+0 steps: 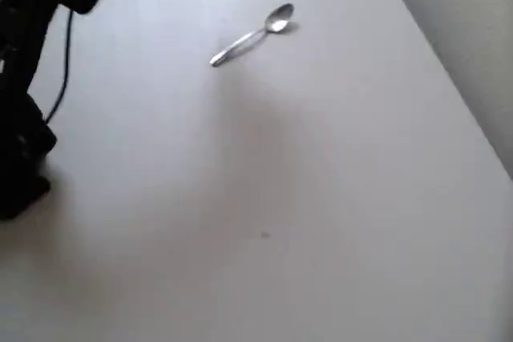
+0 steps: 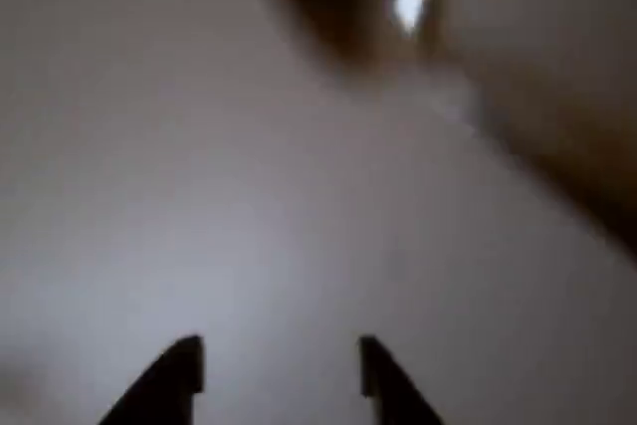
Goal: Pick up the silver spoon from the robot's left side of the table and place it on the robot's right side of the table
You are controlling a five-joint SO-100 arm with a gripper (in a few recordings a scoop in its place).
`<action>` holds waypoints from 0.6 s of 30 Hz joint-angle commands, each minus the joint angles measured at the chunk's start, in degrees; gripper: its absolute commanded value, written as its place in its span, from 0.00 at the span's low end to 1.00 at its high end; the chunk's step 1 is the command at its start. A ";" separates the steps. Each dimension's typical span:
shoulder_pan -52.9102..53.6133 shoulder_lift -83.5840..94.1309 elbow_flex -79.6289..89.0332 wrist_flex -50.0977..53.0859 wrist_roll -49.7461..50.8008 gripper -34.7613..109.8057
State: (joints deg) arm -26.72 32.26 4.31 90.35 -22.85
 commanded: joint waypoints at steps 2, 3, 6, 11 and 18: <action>11.43 -3.87 -5.27 -7.82 12.66 0.38; 12.48 -5.71 -6.42 -7.73 12.74 0.38; 14.85 -8.70 -7.47 -6.24 16.17 0.38; 15.91 -9.23 -7.56 -2.90 30.15 0.37; 12.92 -9.32 -19.16 -1.76 44.03 0.37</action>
State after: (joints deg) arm -12.22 21.45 -5.27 87.80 13.97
